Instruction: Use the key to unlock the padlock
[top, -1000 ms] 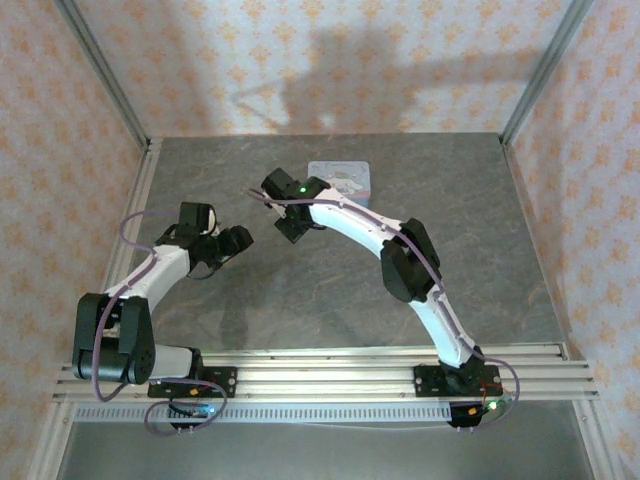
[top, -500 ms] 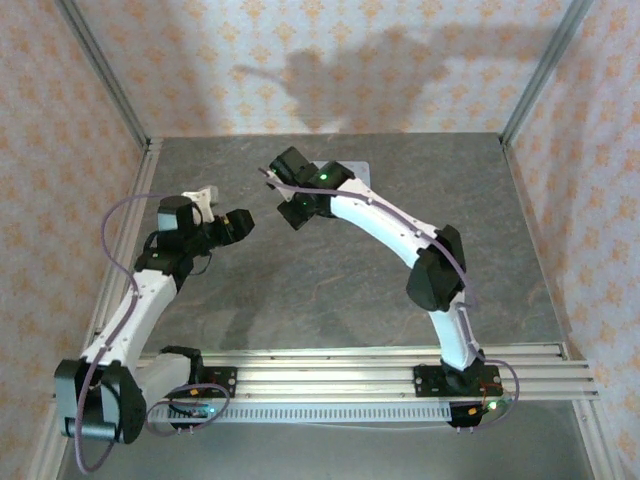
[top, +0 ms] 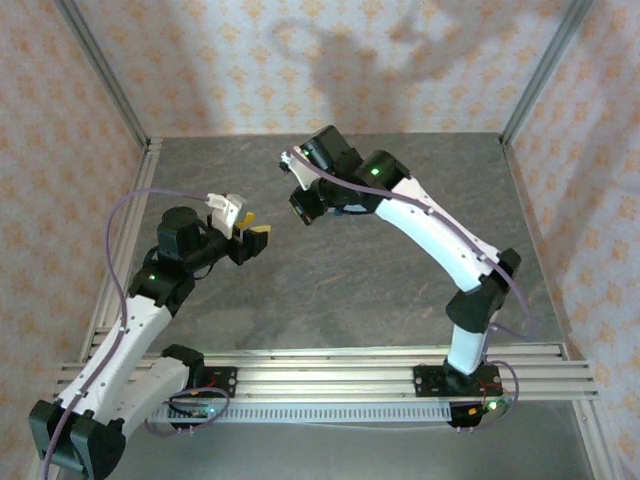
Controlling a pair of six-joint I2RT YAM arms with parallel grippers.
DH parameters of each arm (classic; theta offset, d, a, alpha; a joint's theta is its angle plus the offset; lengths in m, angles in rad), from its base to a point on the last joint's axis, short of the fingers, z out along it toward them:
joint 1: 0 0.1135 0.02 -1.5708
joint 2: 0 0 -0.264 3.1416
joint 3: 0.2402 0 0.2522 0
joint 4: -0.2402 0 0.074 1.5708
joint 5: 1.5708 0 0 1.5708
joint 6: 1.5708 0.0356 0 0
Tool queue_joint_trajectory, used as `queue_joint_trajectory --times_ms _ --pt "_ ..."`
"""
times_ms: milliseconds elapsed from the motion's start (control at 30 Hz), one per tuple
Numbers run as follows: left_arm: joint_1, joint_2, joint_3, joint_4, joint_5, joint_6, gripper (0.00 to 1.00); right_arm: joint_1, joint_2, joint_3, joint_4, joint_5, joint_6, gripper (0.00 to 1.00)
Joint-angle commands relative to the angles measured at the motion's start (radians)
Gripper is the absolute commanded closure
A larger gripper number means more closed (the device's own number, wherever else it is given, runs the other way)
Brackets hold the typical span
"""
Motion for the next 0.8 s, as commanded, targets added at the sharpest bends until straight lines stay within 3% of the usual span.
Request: queue_joint_trajectory --times_ms 0,67,133,367,767 --pt "-0.005 -0.024 0.029 -0.017 0.024 0.151 0.54 0.000 -0.065 -0.046 -0.039 -0.109 0.025 1.00" --pt "-0.011 -0.025 0.035 -0.002 0.054 0.168 0.62 0.000 -0.089 -0.071 -0.036 -0.150 0.034 1.00" --pt "-0.026 -0.029 0.030 0.025 0.059 0.176 0.63 0.000 -0.107 -0.091 -0.031 -0.184 0.043 1.00" --pt "-0.130 -0.032 0.025 0.087 0.006 0.218 0.55 0.000 -0.162 -0.162 0.040 -0.258 0.079 1.00" --pt "-0.200 -0.012 0.023 0.093 -0.034 0.242 0.57 -0.001 -0.163 -0.191 0.074 -0.267 0.091 1.00"
